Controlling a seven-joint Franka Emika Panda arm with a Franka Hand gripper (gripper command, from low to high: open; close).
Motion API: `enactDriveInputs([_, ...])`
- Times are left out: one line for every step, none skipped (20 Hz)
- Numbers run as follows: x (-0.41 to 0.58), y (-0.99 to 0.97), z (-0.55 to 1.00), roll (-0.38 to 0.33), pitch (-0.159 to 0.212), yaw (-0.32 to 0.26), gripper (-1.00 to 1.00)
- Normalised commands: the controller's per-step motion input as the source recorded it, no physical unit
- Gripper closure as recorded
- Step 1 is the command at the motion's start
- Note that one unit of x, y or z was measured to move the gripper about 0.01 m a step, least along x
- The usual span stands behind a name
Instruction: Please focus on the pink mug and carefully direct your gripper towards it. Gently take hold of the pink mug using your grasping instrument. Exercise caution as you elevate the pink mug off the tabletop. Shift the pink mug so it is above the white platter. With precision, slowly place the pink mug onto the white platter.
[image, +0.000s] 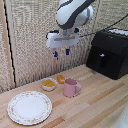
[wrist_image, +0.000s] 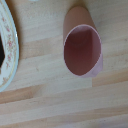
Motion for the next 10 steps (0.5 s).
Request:
enactDriveInputs([-0.529,0.00,-0.07,0.000,0.014,0.000,-1.00])
enactDriveInputs([-0.686,-0.27,0.00,0.033,0.000,-0.016,-1.00])
enactDriveInputs([-0.686,-0.27,0.00,0.033,0.000,-0.016,-1.00])
enactDriveInputs([-0.669,-0.27,0.00,0.032,0.000,-0.017,-1.00])
enactDriveInputs([-0.654,-0.26,0.00,0.028,0.000,-0.018,-1.00])
enactDriveInputs([-0.660,-0.26,0.00,0.027,0.000,-0.017,-1.00])
enactDriveInputs([-0.634,-0.27,0.00,0.025,0.000,-0.015,-1.00])
enactDriveInputs([-0.583,-0.29,-0.01,0.024,0.000,-0.008,-1.00])
enactDriveInputs([-0.526,-0.32,-0.04,0.024,0.000,0.000,-1.00])
enactDriveInputs([-0.466,-0.33,-0.09,0.024,0.000,0.000,-1.00])
